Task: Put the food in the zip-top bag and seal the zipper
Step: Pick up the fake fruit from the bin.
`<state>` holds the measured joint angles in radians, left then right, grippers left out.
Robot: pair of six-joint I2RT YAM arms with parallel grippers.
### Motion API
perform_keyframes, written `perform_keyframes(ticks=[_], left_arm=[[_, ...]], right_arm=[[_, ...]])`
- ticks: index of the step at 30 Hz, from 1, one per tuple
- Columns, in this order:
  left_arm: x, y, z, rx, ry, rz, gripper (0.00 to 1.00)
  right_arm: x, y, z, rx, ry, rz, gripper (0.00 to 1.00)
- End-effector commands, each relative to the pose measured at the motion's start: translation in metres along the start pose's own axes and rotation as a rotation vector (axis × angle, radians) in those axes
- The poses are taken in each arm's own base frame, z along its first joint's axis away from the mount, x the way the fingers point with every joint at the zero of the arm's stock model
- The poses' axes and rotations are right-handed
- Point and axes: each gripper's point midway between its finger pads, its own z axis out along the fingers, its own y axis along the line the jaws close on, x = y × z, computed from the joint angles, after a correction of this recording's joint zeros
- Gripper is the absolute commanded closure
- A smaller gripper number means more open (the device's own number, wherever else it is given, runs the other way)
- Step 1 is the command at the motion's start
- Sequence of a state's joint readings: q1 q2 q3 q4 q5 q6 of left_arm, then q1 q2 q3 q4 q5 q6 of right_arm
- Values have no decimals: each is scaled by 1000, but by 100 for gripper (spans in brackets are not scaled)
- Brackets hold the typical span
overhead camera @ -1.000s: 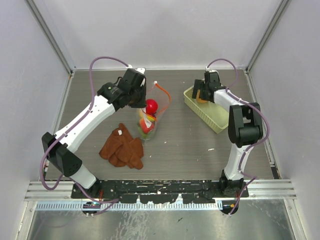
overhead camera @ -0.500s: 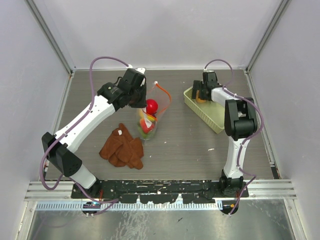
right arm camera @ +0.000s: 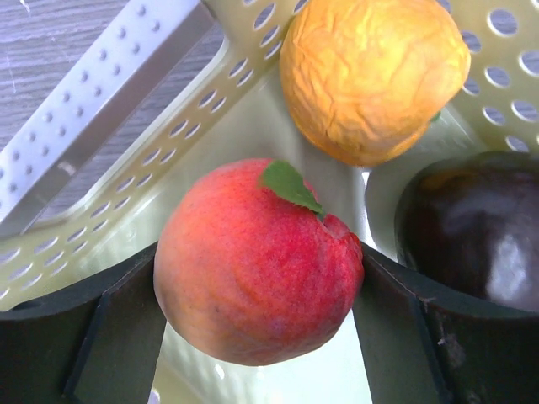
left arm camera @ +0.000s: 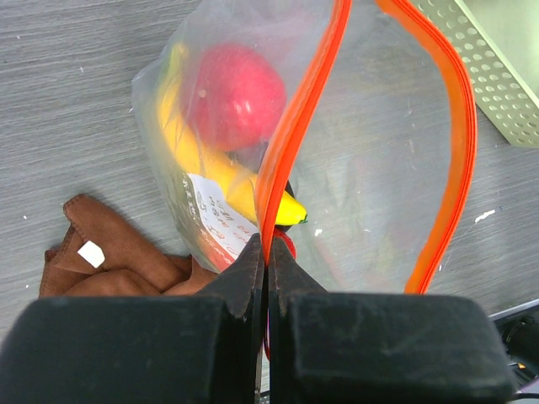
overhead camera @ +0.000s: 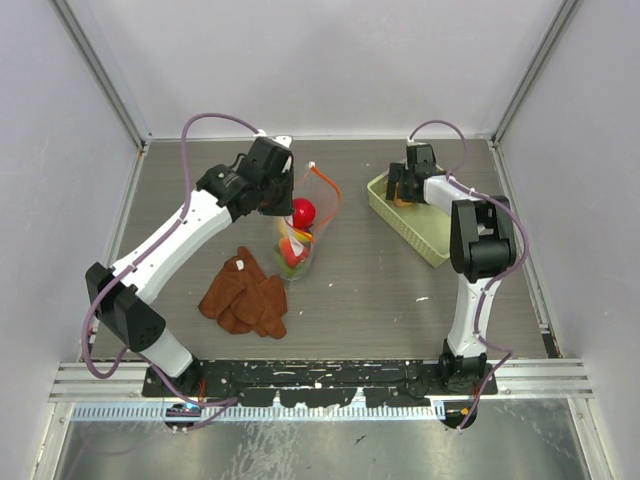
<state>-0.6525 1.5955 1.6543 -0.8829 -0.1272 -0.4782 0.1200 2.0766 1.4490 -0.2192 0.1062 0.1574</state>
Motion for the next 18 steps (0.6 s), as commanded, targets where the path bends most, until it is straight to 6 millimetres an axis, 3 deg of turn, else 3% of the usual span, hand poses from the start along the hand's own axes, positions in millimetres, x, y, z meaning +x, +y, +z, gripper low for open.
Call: perform_keyframes(ticks=[1,8,18], left_arm=[[-26,-6,-12,27,-93,-8,100],[-26,-7,-17,42,-100,-8,100],[-26,-9,-18,53,-98,1,100]], right_arm=[[-40,4,-47,-35,-102,42,33],[-43,3,-88,-50,-124,78,36],[-47,19,-154,-137,-155,103,39]])
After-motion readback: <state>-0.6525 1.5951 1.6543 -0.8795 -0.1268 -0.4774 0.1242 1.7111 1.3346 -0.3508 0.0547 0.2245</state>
